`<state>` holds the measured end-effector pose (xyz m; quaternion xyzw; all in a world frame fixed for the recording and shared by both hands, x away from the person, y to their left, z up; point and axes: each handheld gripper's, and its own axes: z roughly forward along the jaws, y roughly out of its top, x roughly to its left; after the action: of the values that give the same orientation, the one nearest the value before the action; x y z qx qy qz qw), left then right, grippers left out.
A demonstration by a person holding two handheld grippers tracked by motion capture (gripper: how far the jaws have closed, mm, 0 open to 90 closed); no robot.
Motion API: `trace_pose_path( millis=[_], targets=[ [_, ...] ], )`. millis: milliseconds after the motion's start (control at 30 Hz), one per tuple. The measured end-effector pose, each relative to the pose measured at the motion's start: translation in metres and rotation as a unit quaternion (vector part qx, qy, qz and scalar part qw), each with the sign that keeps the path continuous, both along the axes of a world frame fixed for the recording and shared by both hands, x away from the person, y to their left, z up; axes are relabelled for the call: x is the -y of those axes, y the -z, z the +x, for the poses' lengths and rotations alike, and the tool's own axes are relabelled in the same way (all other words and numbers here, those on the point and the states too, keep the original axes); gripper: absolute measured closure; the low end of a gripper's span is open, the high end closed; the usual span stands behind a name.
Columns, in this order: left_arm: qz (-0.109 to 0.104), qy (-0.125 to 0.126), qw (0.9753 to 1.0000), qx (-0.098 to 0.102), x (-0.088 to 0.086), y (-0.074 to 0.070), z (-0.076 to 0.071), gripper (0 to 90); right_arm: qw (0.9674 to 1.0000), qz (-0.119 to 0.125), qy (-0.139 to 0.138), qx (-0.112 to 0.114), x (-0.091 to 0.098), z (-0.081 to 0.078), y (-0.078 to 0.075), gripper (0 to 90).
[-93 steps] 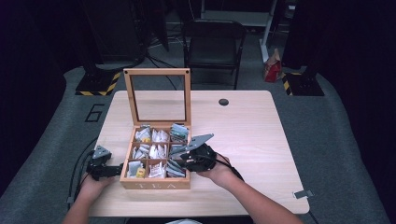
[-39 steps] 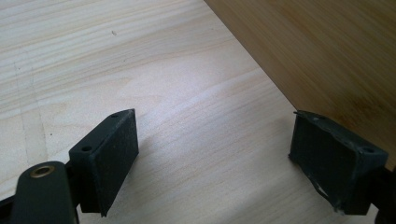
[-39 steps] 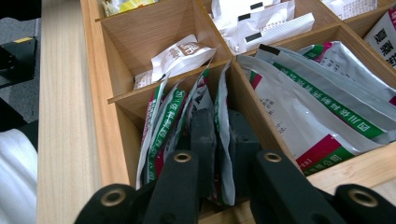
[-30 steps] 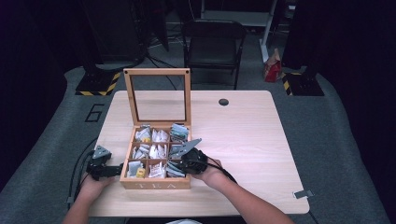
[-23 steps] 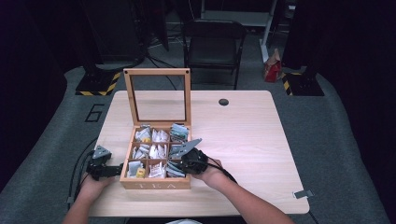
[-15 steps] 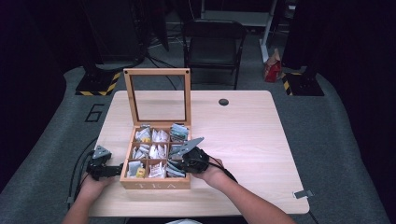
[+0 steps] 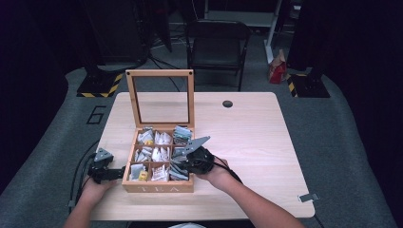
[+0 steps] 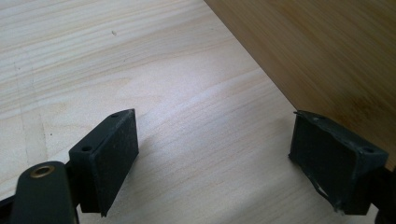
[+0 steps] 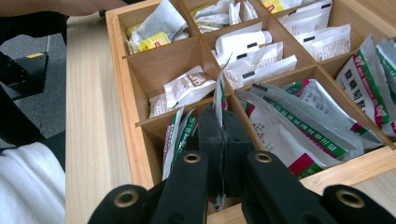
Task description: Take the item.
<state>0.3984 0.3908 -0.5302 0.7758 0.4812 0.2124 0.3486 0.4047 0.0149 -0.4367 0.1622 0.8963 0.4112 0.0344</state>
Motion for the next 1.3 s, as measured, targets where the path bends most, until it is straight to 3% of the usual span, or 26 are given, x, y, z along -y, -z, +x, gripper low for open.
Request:
trace_pose_path(
  millis=[933, 1300],
  targets=[
    [-0.001, -0.001, 1.0000, 0.002, 0.000, 0.000, 0.000, 15.0, 0.9995, 0.032, -0.002, -0.001, 0.008, -0.004, -0.041, 89.4],
    [-0.002, -0.003, 1.0000, 0.005, 0.001, 0.001, 0.000, 15.0, 0.9993, 0.035, -0.006, 0.010, 0.015, -0.005, -0.058, 89.4]
  ],
)
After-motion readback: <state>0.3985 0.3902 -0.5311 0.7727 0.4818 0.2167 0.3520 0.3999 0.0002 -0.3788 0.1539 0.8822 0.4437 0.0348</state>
